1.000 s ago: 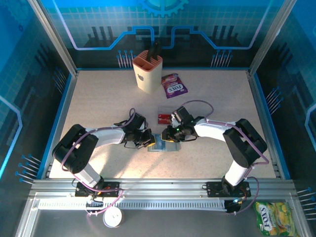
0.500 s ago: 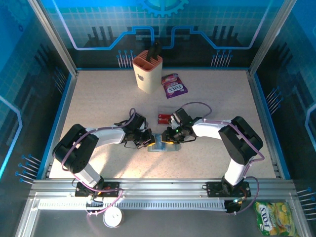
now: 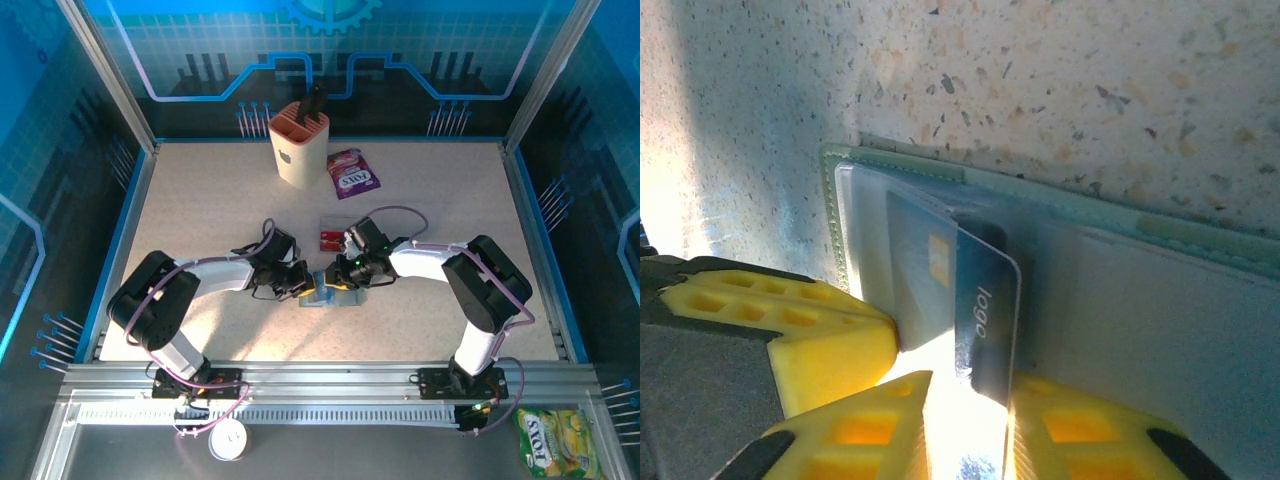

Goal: Take the credit cards out of the card holder

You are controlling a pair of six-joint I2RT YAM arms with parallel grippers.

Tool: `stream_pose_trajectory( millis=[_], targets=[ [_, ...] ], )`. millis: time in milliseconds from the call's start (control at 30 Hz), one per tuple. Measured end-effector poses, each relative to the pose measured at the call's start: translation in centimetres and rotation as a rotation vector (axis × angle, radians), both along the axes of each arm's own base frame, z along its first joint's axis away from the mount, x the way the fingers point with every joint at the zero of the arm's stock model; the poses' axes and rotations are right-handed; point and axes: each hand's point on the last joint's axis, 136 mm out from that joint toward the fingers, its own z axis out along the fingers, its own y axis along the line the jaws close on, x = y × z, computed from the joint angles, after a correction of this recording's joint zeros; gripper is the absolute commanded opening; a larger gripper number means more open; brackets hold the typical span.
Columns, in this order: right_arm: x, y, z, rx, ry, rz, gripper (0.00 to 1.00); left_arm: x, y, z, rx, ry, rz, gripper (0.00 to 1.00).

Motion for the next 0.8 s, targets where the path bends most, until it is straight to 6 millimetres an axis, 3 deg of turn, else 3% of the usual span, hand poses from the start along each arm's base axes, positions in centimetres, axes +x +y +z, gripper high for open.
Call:
stream_pose_trajectory(
  millis=[533, 800],
  targets=[
    [-0.18, -0.15, 0.65, 0.019, -0.022, -0.003, 0.07, 0.02, -0.01, -0.01, 0.0, 0.0, 0.0, 0.04],
    [-0.3, -0.58, 0.75, 0.021, -0.027, -0.01, 0.08, 0.01, 0.0, -0.02, 0.001, 0.001, 0.0, 0.04]
  ],
)
